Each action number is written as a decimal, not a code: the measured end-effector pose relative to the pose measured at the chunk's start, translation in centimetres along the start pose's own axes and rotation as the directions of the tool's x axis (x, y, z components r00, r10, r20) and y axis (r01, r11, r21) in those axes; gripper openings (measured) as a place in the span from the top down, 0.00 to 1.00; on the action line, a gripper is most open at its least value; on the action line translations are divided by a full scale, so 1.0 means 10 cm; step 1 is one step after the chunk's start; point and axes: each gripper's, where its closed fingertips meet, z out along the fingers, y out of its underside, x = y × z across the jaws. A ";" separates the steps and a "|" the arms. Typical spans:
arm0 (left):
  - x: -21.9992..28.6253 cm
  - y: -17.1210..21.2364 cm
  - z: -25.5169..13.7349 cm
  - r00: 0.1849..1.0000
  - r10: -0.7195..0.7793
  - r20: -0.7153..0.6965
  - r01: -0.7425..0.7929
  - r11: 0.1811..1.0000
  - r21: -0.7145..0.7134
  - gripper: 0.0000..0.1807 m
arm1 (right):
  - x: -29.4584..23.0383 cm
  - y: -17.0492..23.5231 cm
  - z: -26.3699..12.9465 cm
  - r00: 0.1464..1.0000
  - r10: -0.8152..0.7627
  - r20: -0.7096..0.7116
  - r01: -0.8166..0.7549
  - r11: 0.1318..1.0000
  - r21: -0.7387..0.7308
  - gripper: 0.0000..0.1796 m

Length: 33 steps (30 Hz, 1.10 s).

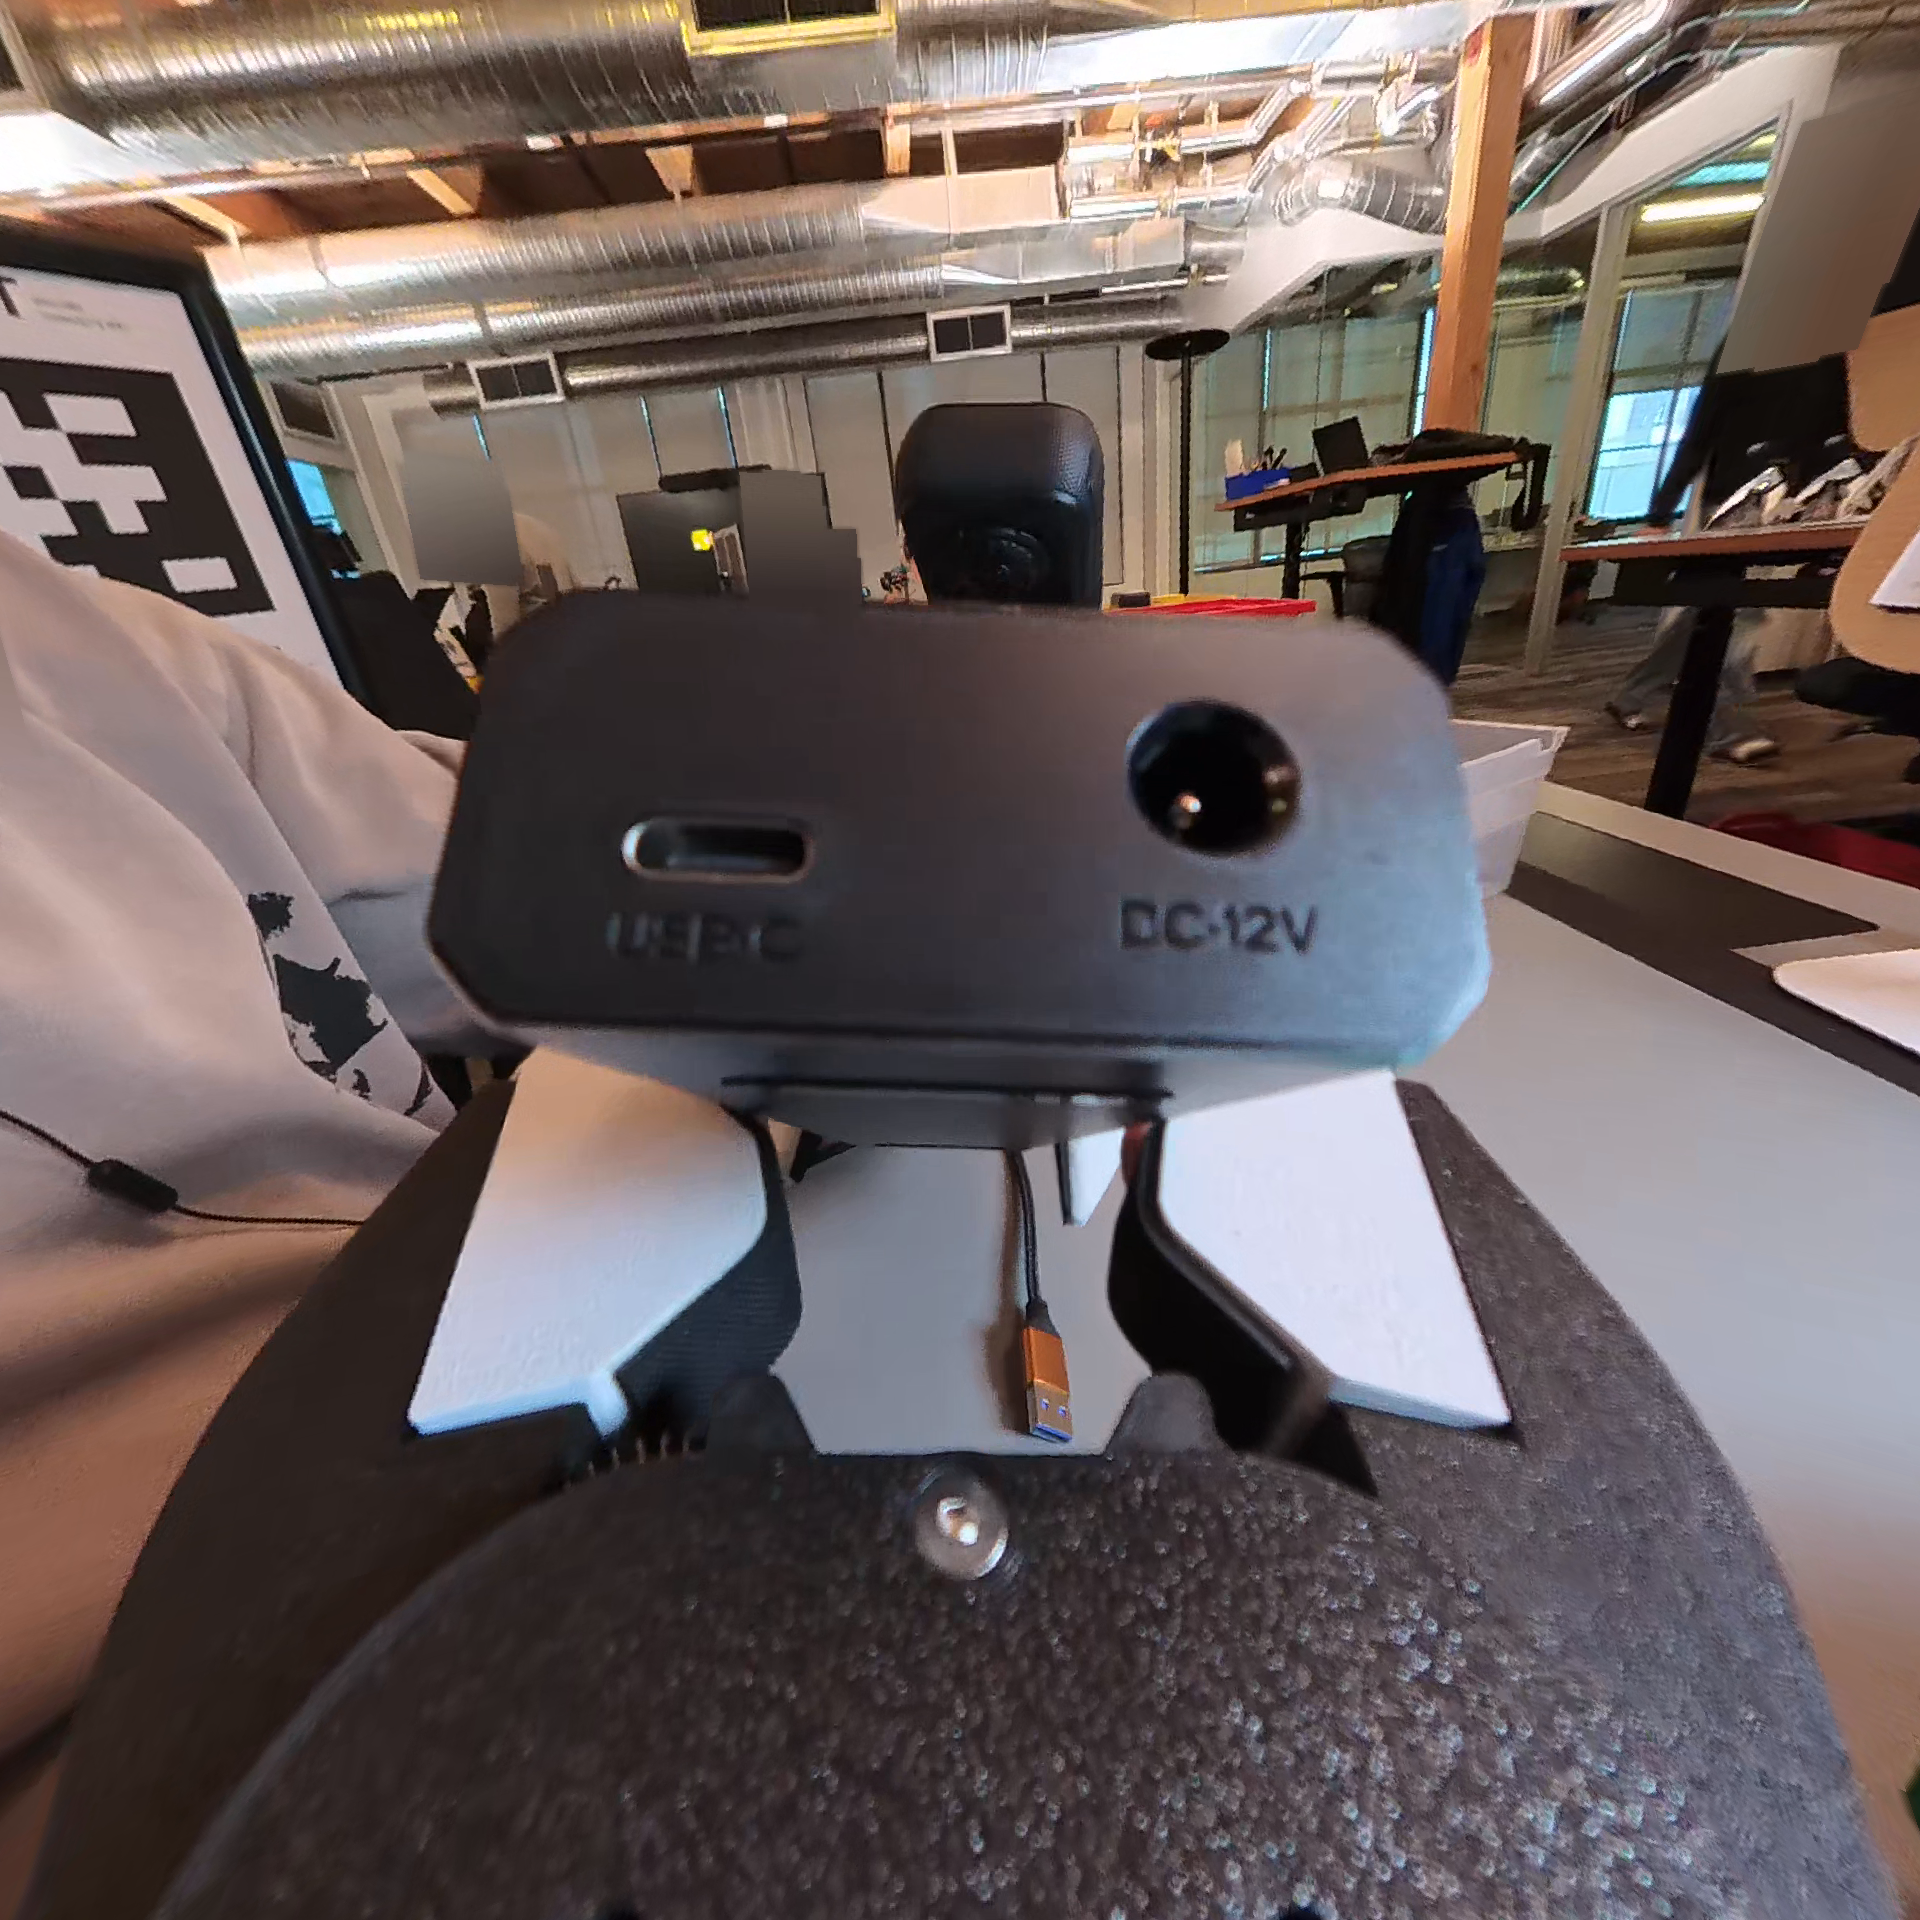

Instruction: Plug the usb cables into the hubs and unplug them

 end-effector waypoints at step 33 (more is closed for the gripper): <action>-0.33 0.98 0.09 0.990 0.053 0.130 0.009 0.902 -0.431 0.85 | 0.48 -0.25 -0.43 0.982 0.080 -0.171 -0.065 0.993 0.095 0.60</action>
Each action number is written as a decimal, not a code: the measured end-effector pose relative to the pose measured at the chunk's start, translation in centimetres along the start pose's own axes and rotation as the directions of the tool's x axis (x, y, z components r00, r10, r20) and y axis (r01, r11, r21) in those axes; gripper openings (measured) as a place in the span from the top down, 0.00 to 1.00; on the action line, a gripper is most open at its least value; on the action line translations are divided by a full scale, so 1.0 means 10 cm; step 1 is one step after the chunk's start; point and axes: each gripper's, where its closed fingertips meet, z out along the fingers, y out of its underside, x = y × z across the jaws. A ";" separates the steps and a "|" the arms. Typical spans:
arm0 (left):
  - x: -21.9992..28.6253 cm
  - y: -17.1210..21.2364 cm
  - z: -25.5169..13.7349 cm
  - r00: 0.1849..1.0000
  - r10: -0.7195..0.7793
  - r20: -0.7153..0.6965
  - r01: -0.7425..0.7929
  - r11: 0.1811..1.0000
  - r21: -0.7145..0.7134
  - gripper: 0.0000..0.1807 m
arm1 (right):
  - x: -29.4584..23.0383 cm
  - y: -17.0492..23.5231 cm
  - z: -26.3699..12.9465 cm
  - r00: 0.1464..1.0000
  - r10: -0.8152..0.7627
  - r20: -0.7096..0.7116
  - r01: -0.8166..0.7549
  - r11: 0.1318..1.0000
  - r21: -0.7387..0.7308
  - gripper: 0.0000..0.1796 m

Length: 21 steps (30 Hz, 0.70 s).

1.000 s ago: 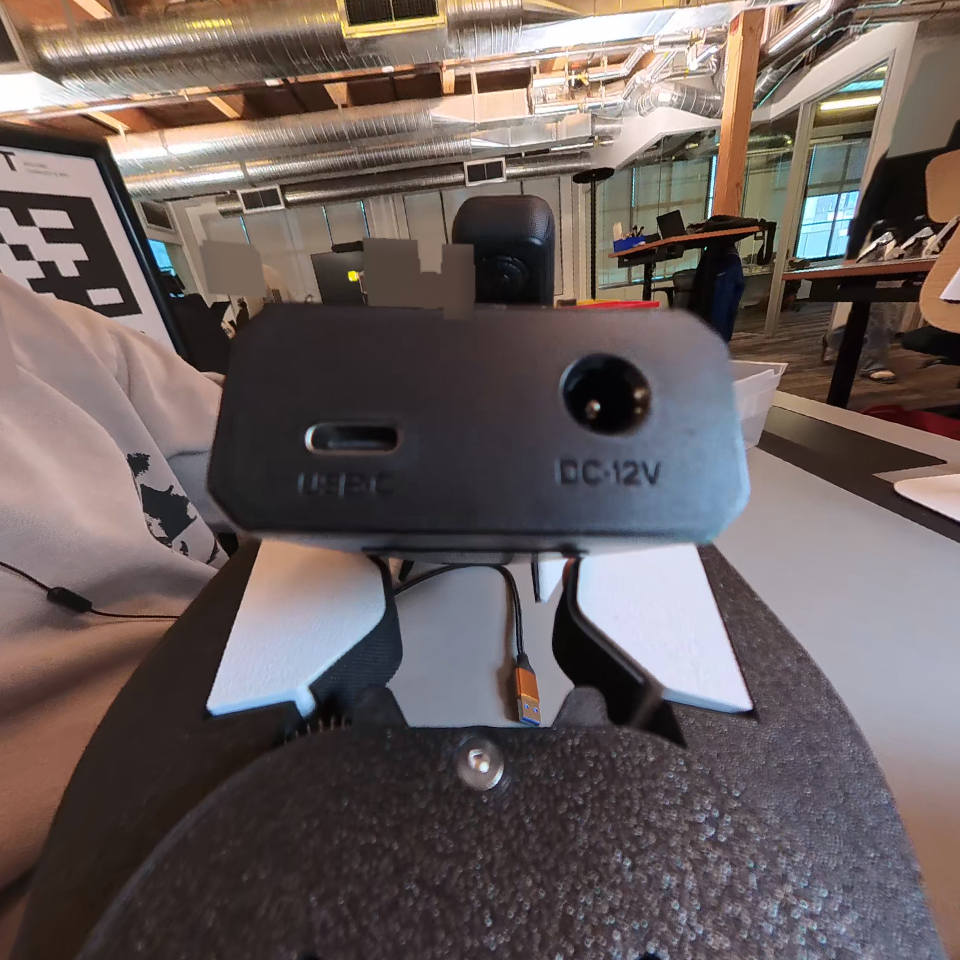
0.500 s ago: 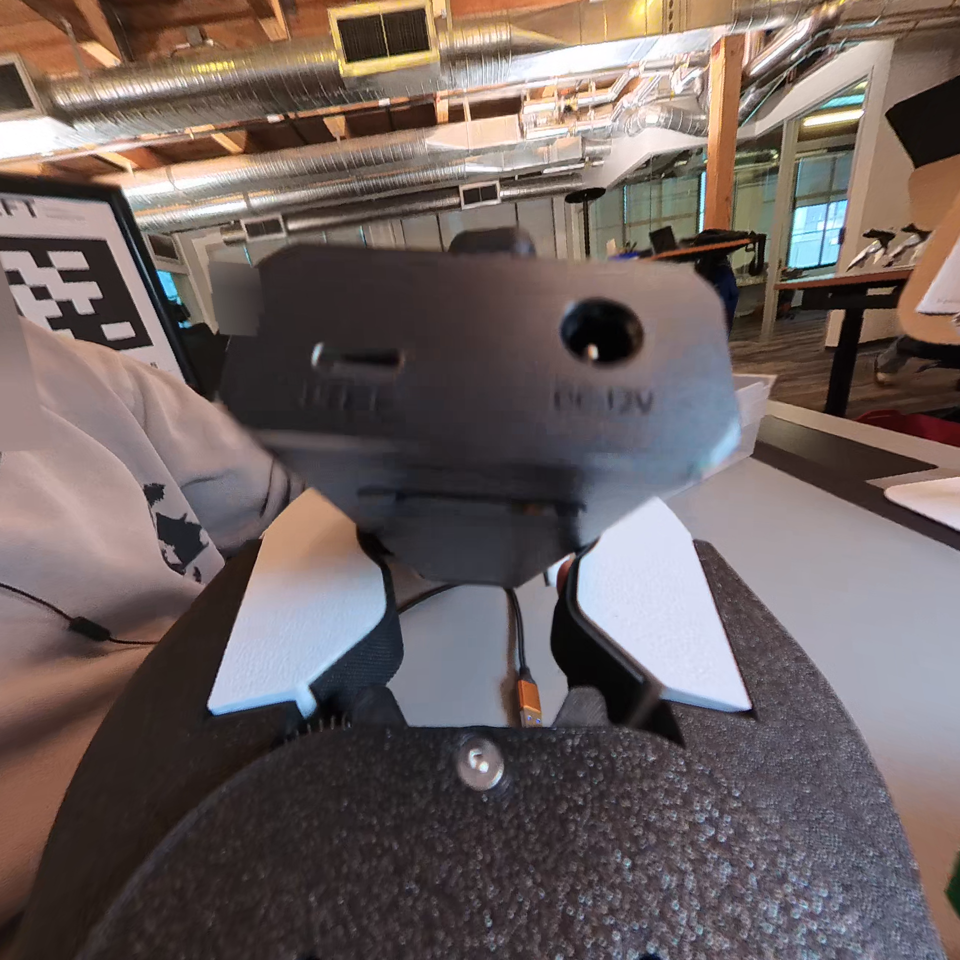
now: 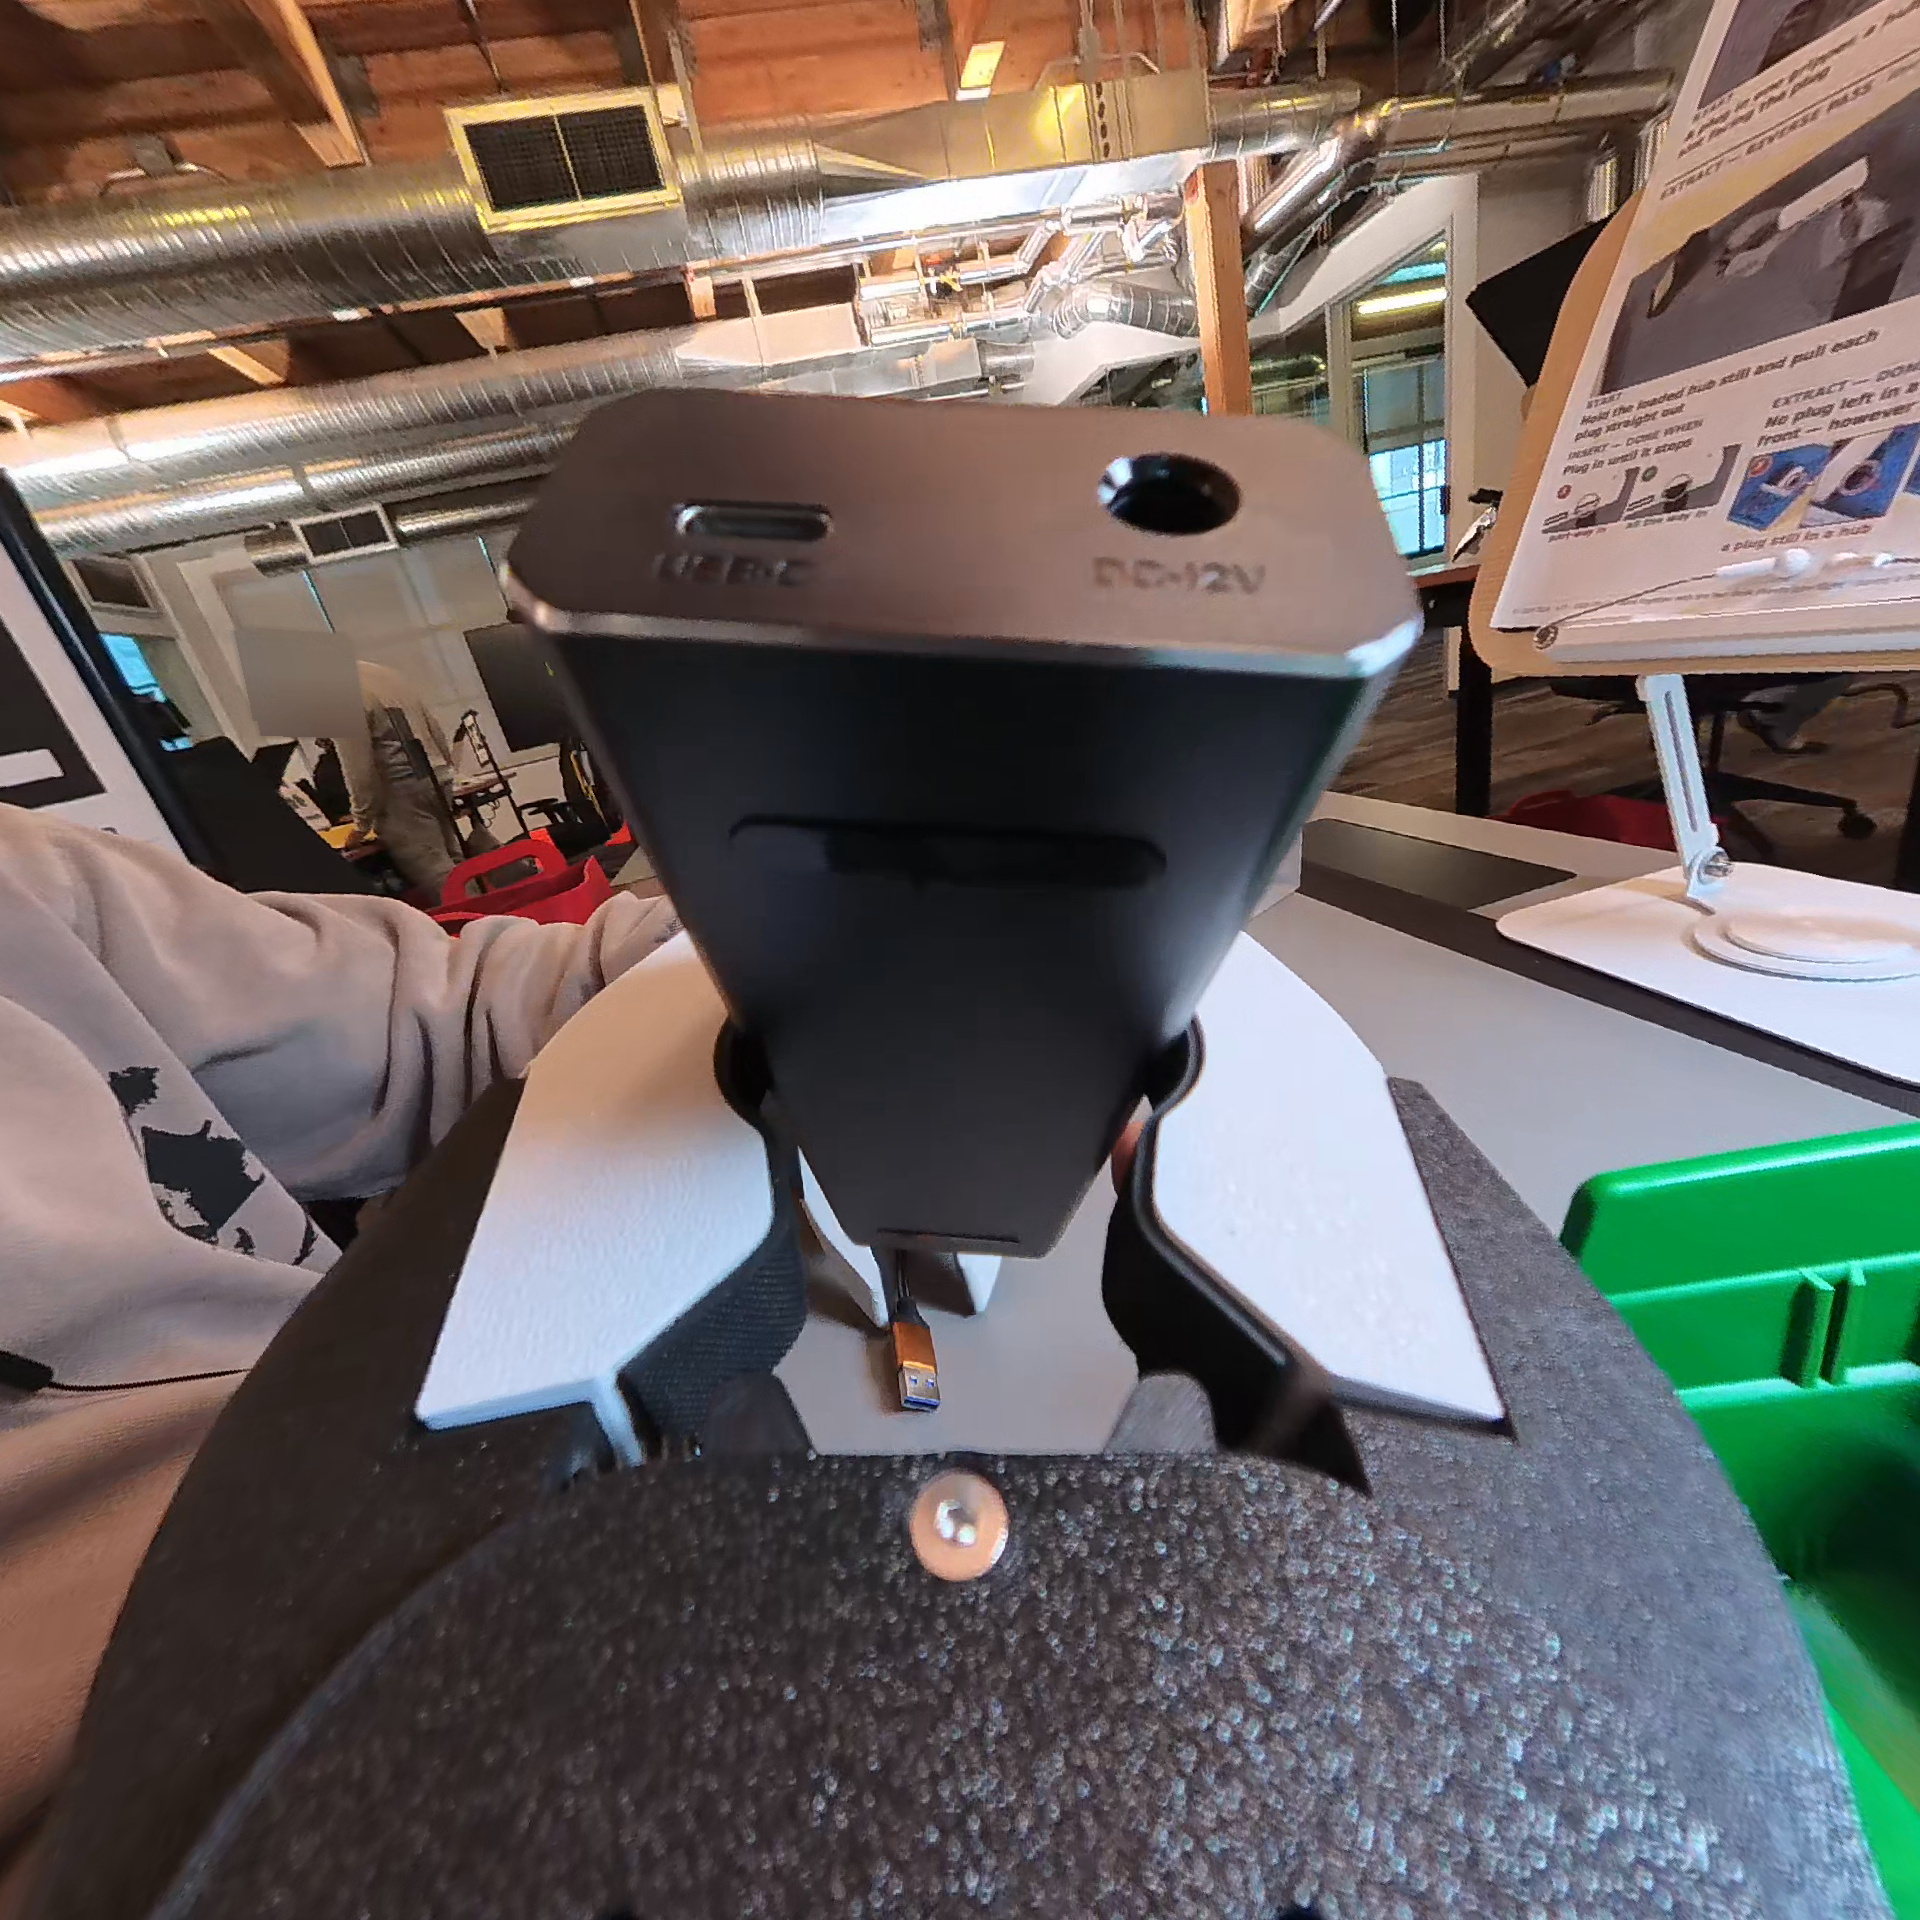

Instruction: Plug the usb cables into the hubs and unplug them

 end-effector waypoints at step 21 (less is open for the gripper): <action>0.11 -0.08 0.04 0.996 -0.080 -0.048 0.079 0.997 -0.017 0.92 | 0.03 0.10 0.03 1.000 -0.003 -0.021 0.001 0.998 -0.057 0.60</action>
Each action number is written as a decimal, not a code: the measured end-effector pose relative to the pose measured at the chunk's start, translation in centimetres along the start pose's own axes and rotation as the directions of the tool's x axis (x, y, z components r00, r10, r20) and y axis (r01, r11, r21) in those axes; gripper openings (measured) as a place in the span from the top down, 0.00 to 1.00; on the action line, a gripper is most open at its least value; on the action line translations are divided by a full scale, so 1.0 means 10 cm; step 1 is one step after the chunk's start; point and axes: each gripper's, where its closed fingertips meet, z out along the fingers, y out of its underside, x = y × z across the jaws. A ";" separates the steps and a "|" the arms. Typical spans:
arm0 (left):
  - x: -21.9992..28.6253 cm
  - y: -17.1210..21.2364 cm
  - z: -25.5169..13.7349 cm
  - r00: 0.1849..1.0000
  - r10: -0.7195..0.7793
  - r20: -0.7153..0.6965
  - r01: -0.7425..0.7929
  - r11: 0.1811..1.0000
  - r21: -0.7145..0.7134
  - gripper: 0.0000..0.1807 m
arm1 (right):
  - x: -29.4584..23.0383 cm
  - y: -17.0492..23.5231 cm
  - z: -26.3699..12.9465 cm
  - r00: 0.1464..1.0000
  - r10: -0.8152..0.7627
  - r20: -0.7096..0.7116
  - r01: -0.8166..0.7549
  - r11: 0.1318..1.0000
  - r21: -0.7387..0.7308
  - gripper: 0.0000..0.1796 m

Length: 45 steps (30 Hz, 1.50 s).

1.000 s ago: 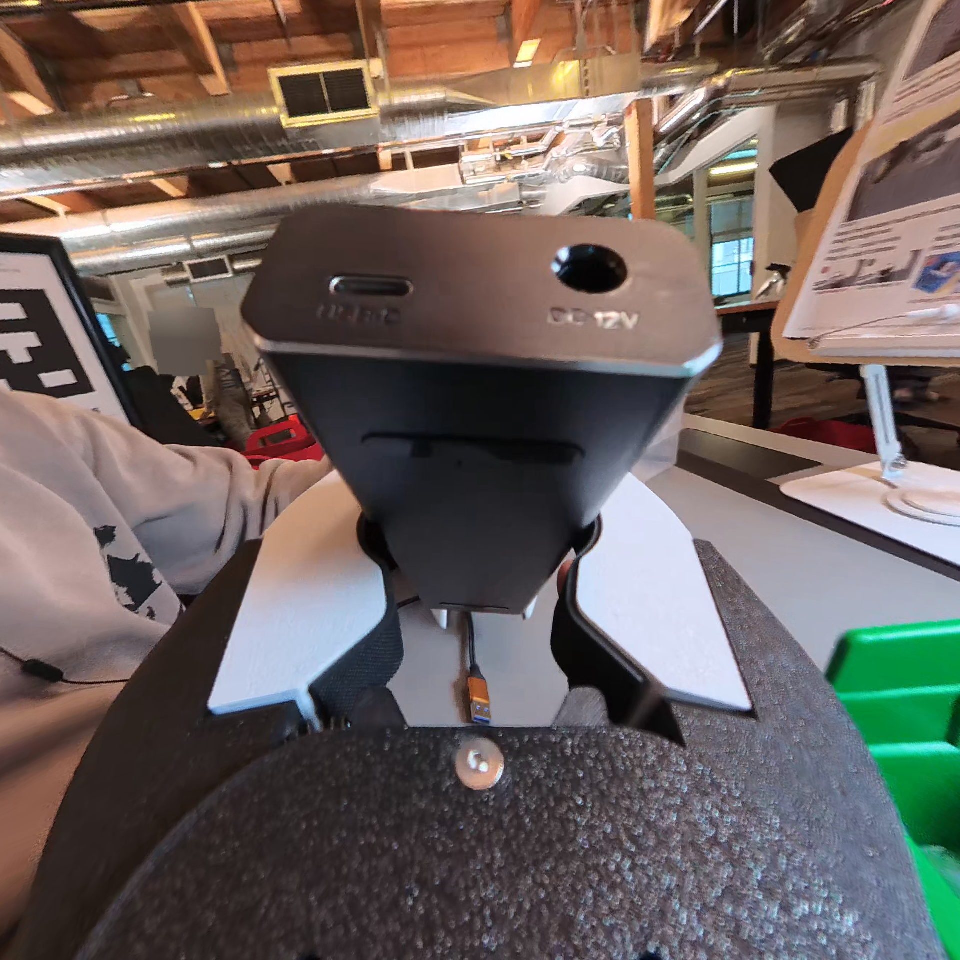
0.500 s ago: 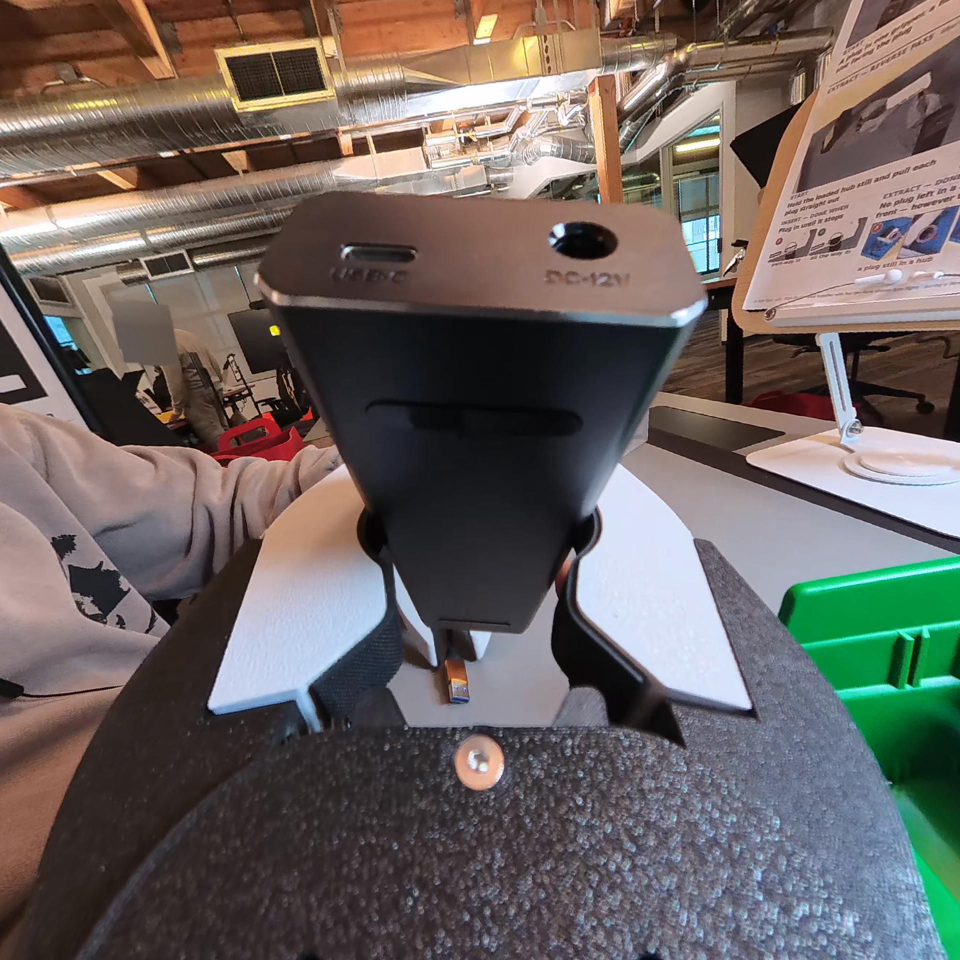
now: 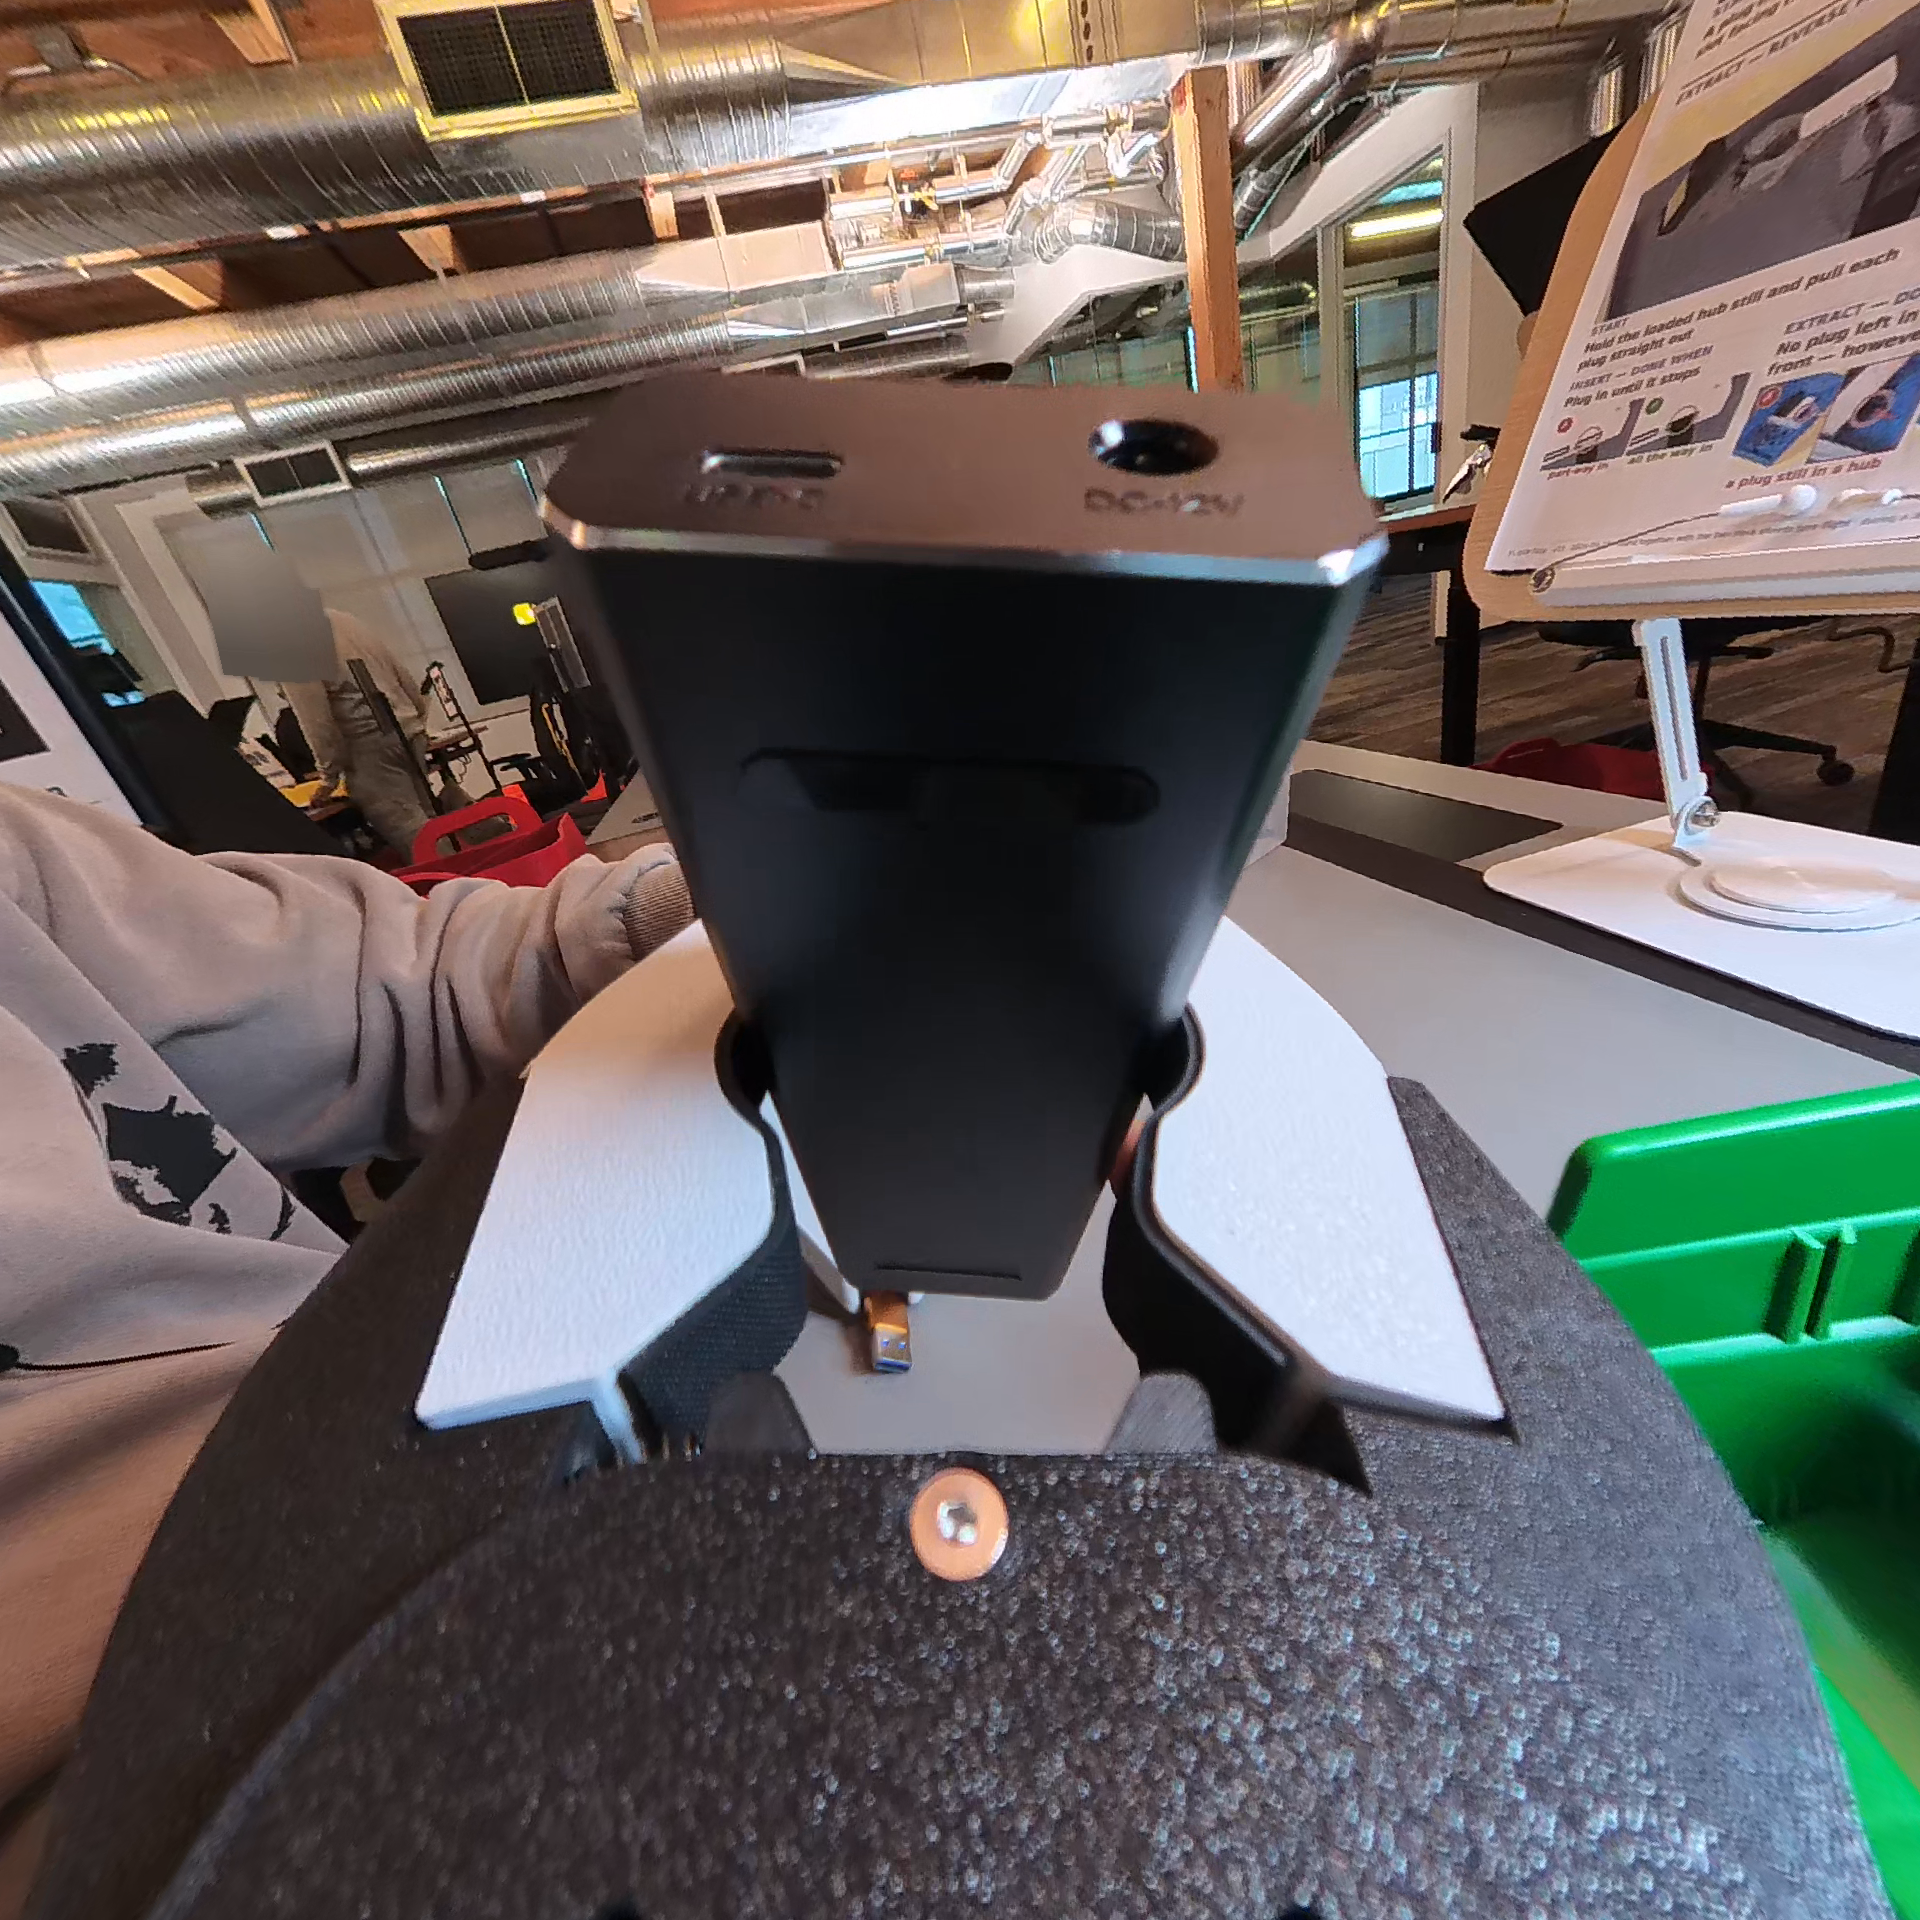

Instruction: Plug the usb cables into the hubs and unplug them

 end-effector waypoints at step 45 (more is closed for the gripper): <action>0.12 -0.67 -0.82 0.894 0.349 0.280 -0.326 0.937 -0.126 0.93 | -0.61 0.98 0.41 0.966 0.006 0.259 0.118 0.879 -0.462 0.60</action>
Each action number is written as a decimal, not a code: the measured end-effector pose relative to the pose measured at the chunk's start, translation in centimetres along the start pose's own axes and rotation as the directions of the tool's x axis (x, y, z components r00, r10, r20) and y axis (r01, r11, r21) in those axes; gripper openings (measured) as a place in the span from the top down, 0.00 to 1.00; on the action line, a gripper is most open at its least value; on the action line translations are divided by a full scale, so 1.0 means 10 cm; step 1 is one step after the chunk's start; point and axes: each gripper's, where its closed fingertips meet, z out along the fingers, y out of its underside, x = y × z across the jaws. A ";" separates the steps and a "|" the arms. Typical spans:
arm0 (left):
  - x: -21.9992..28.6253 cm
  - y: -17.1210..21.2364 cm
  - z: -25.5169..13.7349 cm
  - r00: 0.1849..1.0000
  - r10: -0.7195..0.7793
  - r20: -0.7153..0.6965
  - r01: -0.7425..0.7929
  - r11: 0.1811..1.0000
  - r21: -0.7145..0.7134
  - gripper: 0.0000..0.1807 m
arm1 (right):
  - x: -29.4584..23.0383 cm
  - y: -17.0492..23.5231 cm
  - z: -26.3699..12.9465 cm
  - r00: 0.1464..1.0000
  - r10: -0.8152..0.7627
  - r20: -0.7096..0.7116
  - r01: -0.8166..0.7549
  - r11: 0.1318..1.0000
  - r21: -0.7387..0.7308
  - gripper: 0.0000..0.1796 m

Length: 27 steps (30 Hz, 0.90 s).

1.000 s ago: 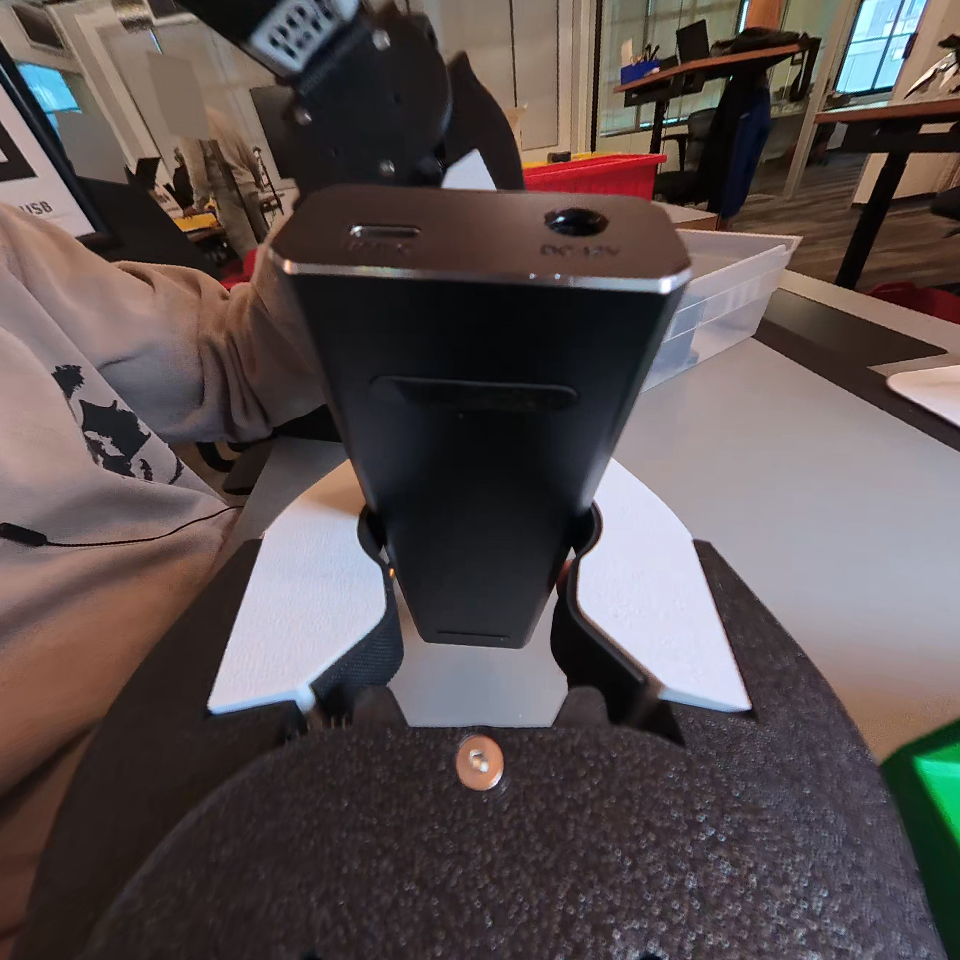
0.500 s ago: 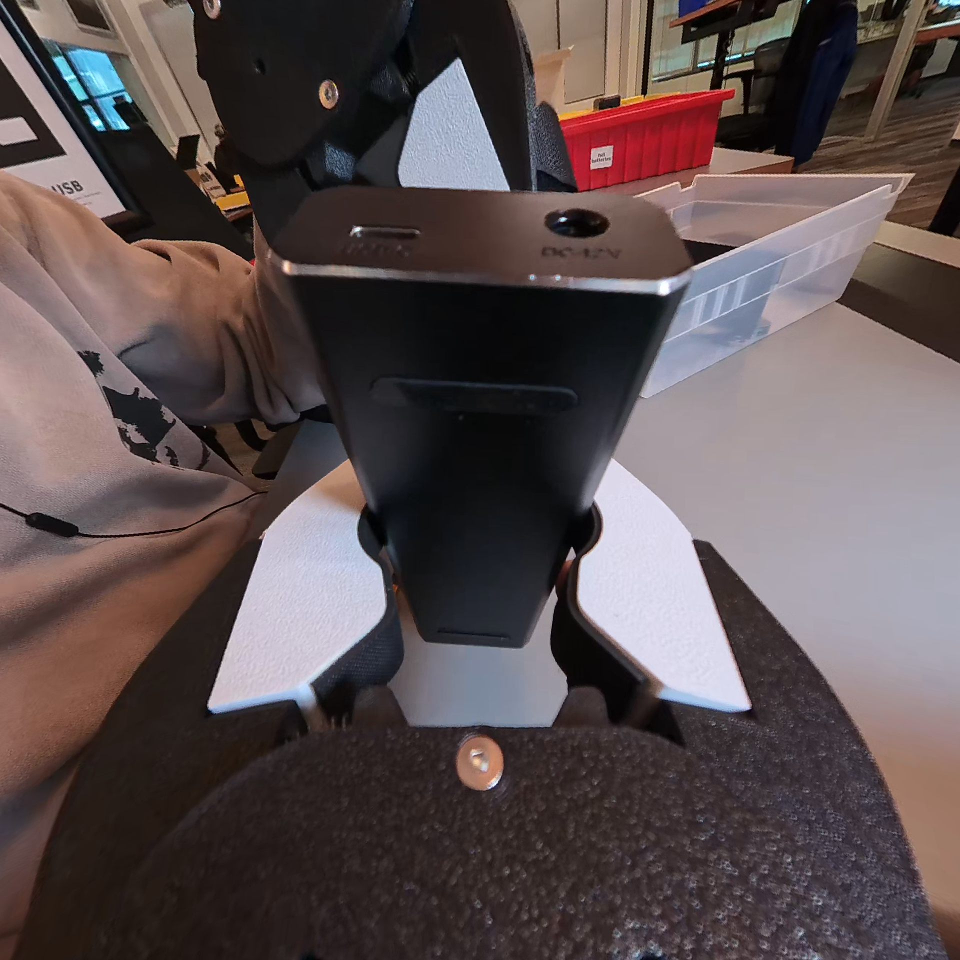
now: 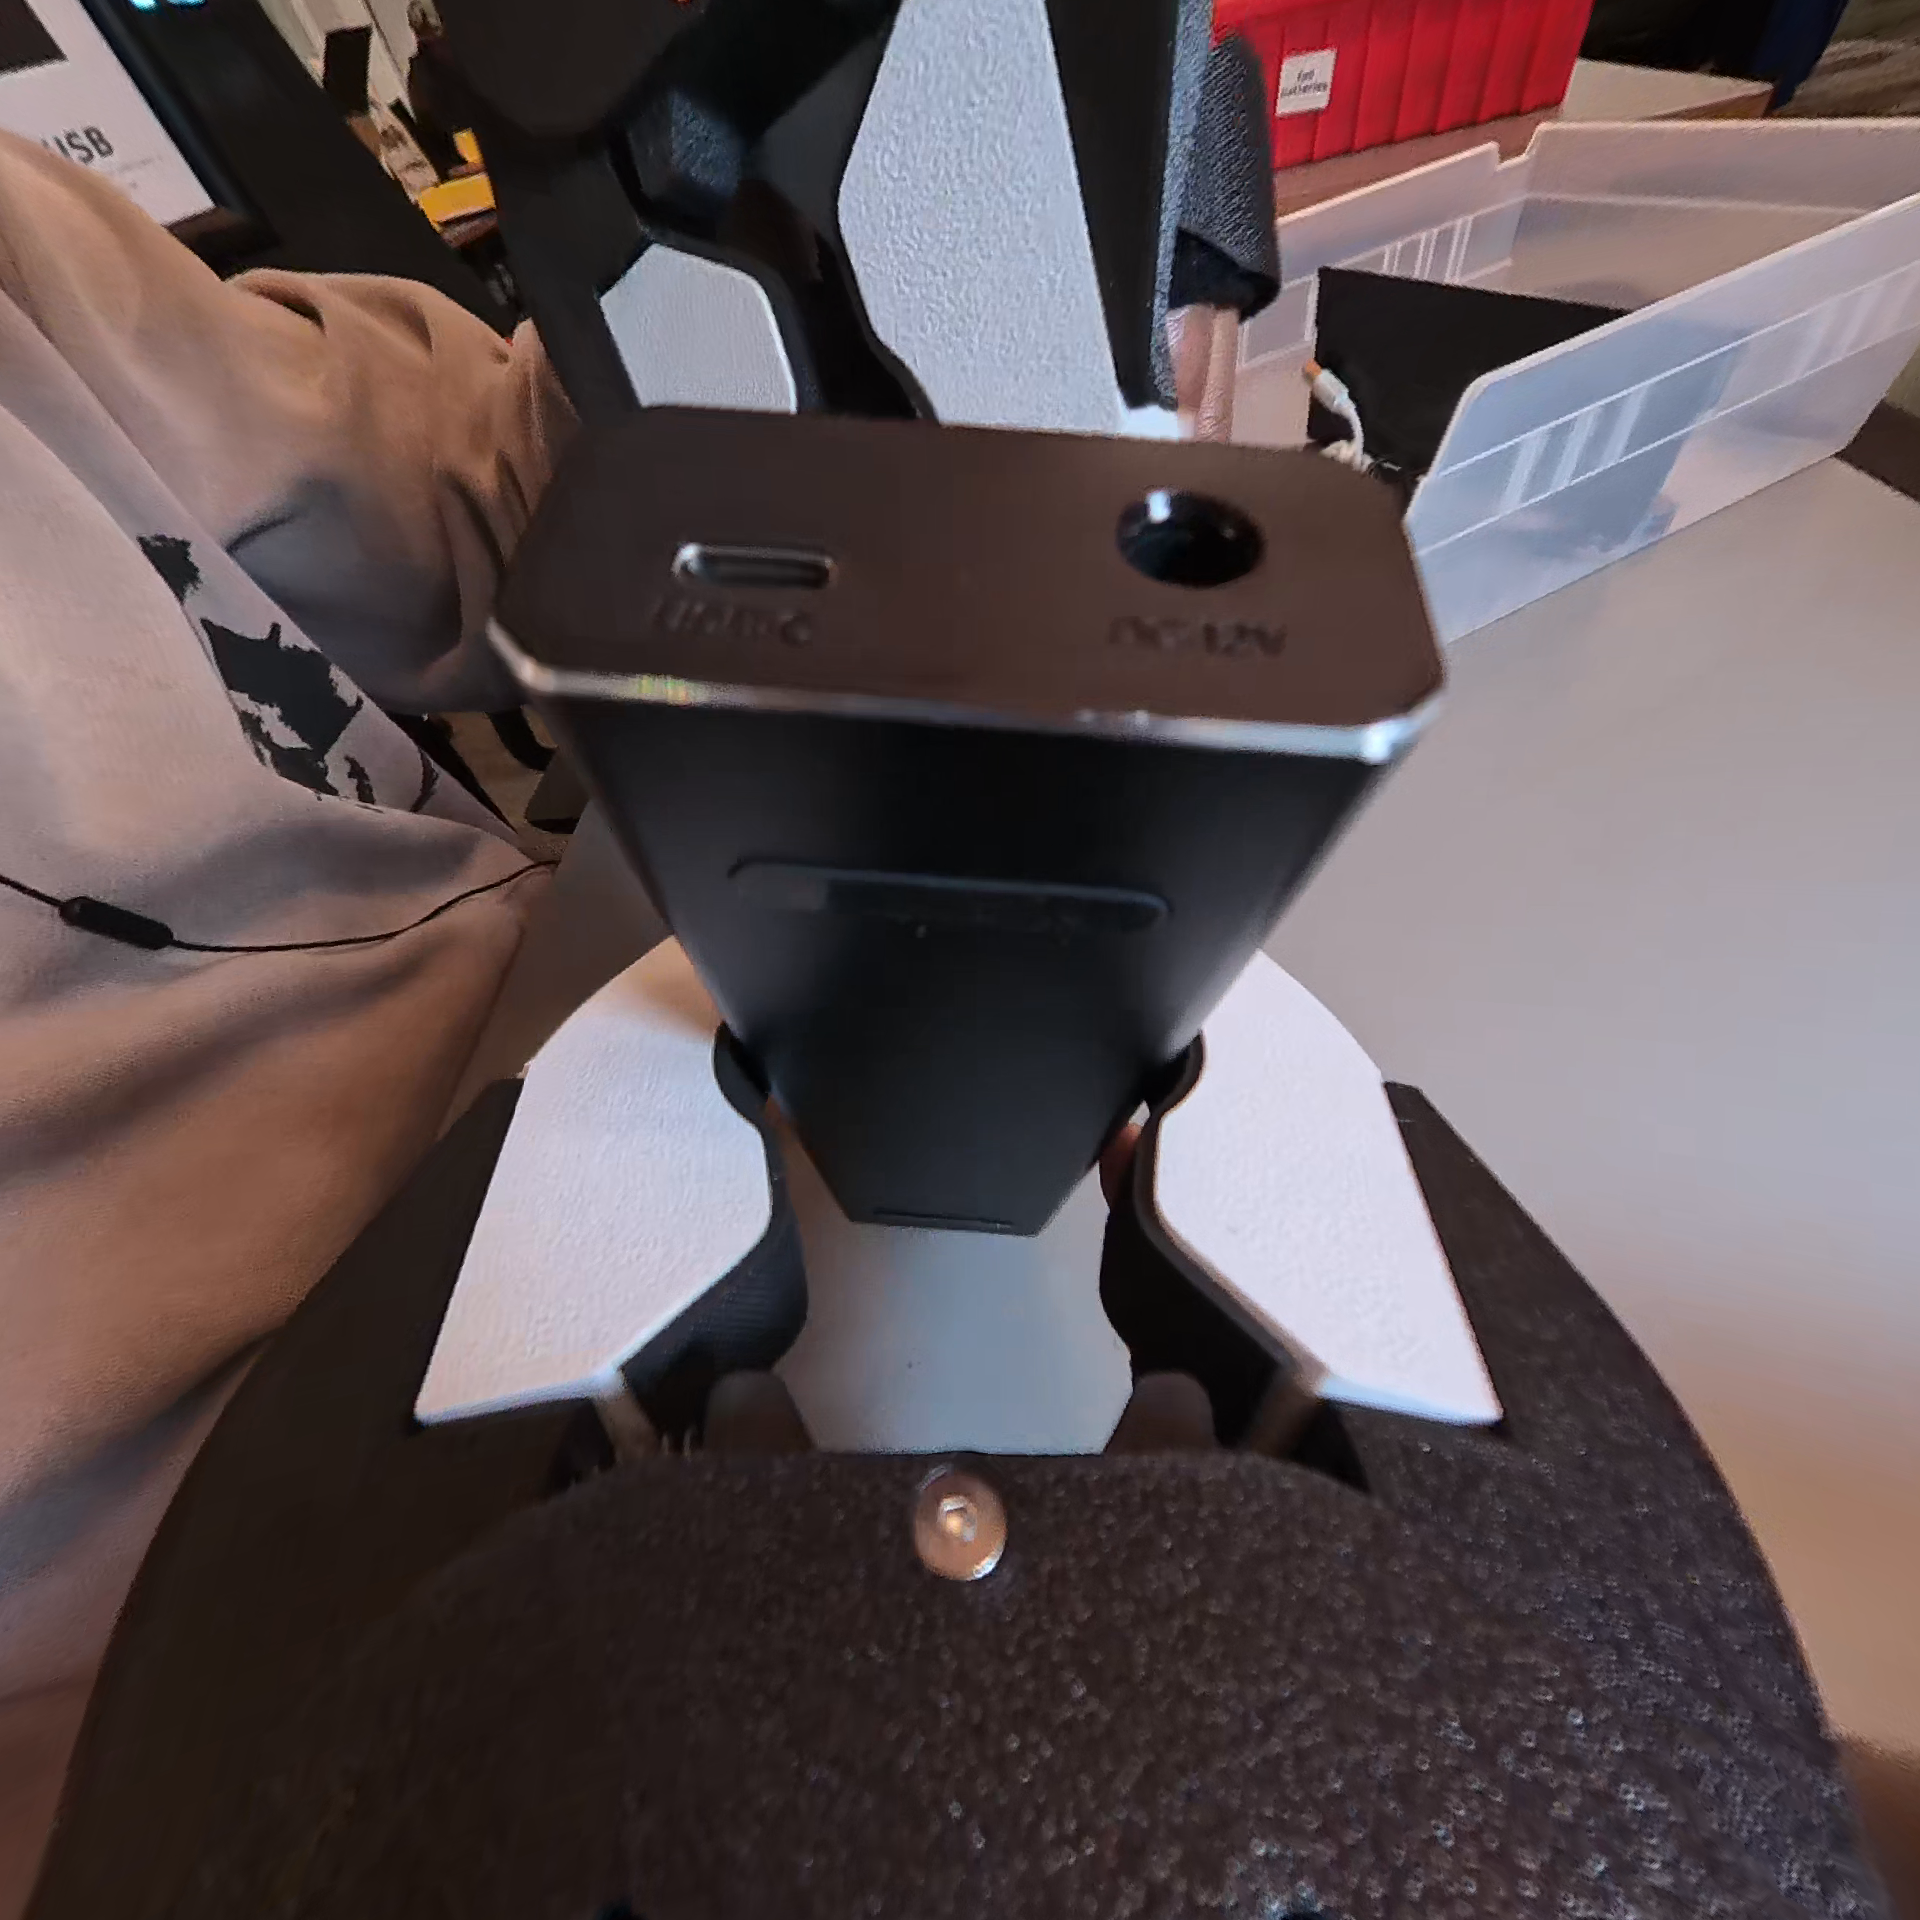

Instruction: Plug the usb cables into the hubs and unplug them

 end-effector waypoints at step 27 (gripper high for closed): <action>-0.72 0.24 -1.38 0.879 -0.406 0.251 0.224 0.814 0.536 0.85 | 0.04 -0.38 -0.36 0.999 0.028 -0.024 -0.021 0.970 0.243 0.60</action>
